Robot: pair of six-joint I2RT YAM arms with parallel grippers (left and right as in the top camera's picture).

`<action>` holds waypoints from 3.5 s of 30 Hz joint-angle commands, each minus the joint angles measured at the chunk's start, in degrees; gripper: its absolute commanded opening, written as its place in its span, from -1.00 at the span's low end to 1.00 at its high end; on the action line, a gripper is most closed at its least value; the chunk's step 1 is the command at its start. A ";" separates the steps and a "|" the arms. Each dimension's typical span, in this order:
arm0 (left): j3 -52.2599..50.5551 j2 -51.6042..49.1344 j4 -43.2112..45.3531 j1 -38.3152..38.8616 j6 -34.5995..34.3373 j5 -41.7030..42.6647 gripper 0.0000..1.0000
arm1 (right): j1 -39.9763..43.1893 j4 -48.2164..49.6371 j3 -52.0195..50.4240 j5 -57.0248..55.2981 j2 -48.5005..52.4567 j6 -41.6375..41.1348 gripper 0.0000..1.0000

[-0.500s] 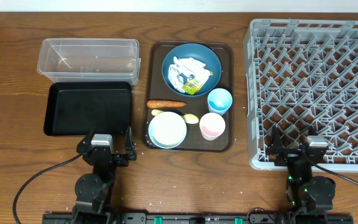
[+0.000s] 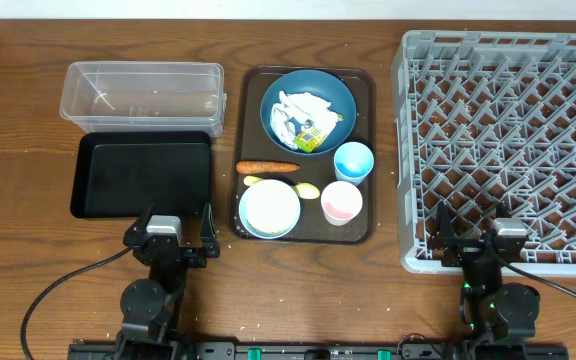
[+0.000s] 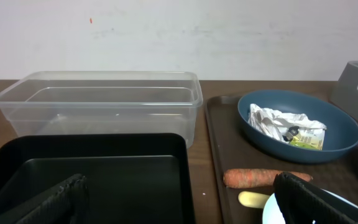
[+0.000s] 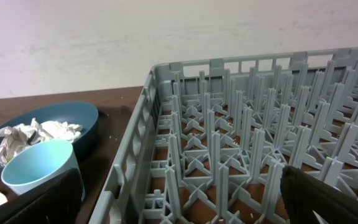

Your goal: Sort waste into correct bins and load items into the dishwasher rack

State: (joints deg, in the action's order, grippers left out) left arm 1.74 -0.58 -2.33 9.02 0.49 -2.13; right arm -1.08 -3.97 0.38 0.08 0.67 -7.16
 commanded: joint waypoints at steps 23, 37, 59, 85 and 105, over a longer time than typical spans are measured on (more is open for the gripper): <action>4.13 -2.64 13.09 -0.26 1.07 7.37 0.94 | 0.59 16.61 3.56 10.78 0.13 -0.28 0.98; 46.25 -53.31 -2.23 -0.13 5.09 16.59 0.94 | 0.59 2.49 29.22 14.88 24.50 6.03 0.98; 104.56 -120.61 -33.59 12.33 11.28 16.92 0.94 | 0.59 -22.45 50.18 29.88 49.13 8.66 0.99; 104.35 -136.61 -29.73 13.42 6.27 14.56 0.44 | 0.59 -26.32 50.18 25.62 49.13 8.98 0.98; 104.37 -116.54 -31.04 10.23 -1.27 14.36 -0.88 | 0.59 -26.29 50.18 25.38 49.13 8.98 0.99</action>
State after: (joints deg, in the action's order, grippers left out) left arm 105.43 -125.84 -33.12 21.23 1.23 12.05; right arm -1.08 -30.24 49.45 25.82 49.87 0.75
